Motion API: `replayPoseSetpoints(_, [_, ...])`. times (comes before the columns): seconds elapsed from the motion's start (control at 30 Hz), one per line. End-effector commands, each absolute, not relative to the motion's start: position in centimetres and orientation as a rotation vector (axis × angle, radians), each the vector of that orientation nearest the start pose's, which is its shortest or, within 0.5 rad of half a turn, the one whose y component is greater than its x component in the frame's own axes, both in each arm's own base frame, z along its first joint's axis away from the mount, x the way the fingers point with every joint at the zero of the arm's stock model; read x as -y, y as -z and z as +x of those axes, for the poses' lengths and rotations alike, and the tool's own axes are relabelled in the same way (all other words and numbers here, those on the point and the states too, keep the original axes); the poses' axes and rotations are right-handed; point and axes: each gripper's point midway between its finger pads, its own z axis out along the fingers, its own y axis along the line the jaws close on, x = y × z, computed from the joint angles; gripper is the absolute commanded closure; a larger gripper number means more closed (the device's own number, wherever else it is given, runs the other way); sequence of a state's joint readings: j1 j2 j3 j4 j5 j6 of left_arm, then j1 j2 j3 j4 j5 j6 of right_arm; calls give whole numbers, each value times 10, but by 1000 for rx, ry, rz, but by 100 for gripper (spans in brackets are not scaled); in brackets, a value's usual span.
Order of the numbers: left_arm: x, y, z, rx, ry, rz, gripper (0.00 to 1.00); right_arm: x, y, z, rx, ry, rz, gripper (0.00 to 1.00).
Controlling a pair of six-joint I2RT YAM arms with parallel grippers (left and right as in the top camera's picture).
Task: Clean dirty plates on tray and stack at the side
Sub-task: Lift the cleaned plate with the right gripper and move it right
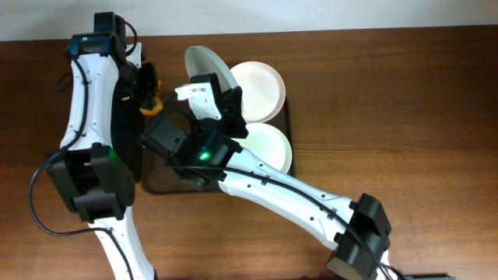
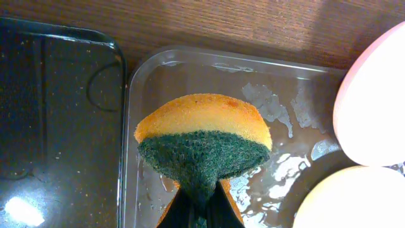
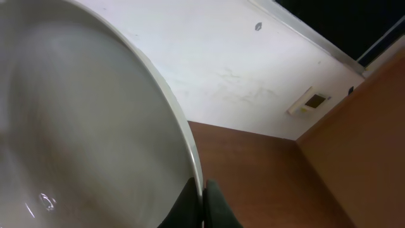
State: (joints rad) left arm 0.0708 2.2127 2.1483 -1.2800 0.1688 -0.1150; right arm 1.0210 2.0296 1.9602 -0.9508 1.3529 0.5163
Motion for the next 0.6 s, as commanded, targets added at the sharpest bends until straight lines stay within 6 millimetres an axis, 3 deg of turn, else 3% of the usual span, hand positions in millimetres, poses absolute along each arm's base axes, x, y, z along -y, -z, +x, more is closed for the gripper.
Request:
replayPoseSetpoints(0.0, [1, -132, 482, -2896, 279, -203, 99, -285, -318, 370, -1758, 656, 4, 96])
replayPoseSetpoints(0.07, [1, -132, 482, -2896, 278, -203, 99, -289, -312, 372, -1791, 624, -10, 96])
replayPoseSetpoints(0.17, [1, -132, 482, -2896, 279, -203, 99, -296, -286, 383, -1939, 499, -59, 96])
replayPoseSetpoints(0.3, [0, -133, 484, -2889, 277, -201, 99, -280, -266, 401, -2121, 357, -60, 96])
replayPoseSetpoints(0.43, [0, -134, 487, -2876, 277, -198, 99, -224, -253, 417, -2380, 149, 25, 96])
replayPoseSetpoints(0.5, [0, -134, 488, -2871, 277, -197, 99, -183, -233, 421, -2547, 66, 113, 96])
replayPoseSetpoints(0.53, [0, -134, 489, -2868, 276, -197, 99, -152, -219, 420, -2641, 43, 192, 96])
replayPoseSetpoints(0.57, [0, -134, 490, -2865, 276, -196, 99, -138, -212, 421, -2681, 24, 209, 96])
